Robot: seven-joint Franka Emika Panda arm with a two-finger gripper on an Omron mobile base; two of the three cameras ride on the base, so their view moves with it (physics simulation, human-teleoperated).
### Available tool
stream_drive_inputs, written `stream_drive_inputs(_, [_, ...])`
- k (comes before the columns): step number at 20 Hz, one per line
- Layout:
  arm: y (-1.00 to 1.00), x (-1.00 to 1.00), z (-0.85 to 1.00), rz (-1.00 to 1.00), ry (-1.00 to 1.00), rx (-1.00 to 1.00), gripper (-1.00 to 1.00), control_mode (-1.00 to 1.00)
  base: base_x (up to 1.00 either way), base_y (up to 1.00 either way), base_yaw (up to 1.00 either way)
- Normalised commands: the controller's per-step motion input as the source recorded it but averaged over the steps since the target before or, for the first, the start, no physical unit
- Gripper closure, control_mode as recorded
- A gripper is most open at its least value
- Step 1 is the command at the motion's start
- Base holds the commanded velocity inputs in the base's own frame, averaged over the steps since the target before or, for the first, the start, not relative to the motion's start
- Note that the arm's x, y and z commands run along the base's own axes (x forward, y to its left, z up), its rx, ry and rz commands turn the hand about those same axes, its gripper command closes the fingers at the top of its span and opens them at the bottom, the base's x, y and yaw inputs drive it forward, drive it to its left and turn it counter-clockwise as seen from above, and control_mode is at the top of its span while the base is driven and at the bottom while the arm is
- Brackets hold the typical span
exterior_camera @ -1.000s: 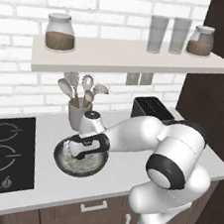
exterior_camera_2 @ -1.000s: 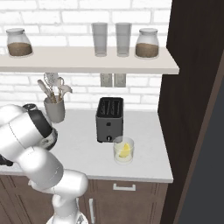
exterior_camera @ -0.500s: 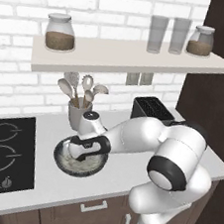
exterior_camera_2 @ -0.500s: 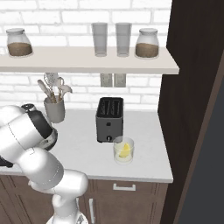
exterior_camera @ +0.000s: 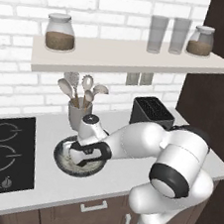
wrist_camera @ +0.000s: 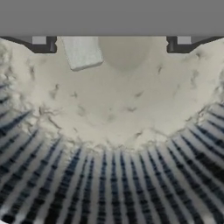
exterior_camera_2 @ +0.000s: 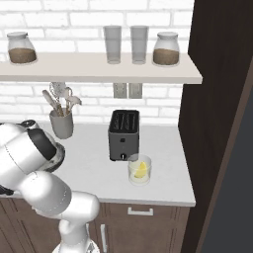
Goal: Grab a lemon wedge from the fridge and one ice cube from the ice bowl, and put them in the glass of lemonade.
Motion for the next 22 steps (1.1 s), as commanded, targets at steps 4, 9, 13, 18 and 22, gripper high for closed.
stream_drive_inputs(4, [0.02,0.0,-0.14,0.0,0.0,0.0,-1.0,-1.0,0.0,0.0,0.0])
stream_drive_inputs(9, [0.37,0.0,-0.1,0.01,0.0,0.0,-1.0,-1.0,0.0,0.0,0.0])
stream_drive_inputs(13, [0.3,0.0,-0.1,0.02,0.0,0.0,-1.0,-1.0,0.0,0.0,0.0])
stream_drive_inputs(18, [-0.11,0.08,0.0,0.0,0.0,0.0,-1.0,-1.0,0.0,0.0,0.0])
stream_drive_inputs(22, [-0.21,0.09,0.0,0.0,0.0,0.0,-1.0,-1.0,0.0,0.0,0.0])
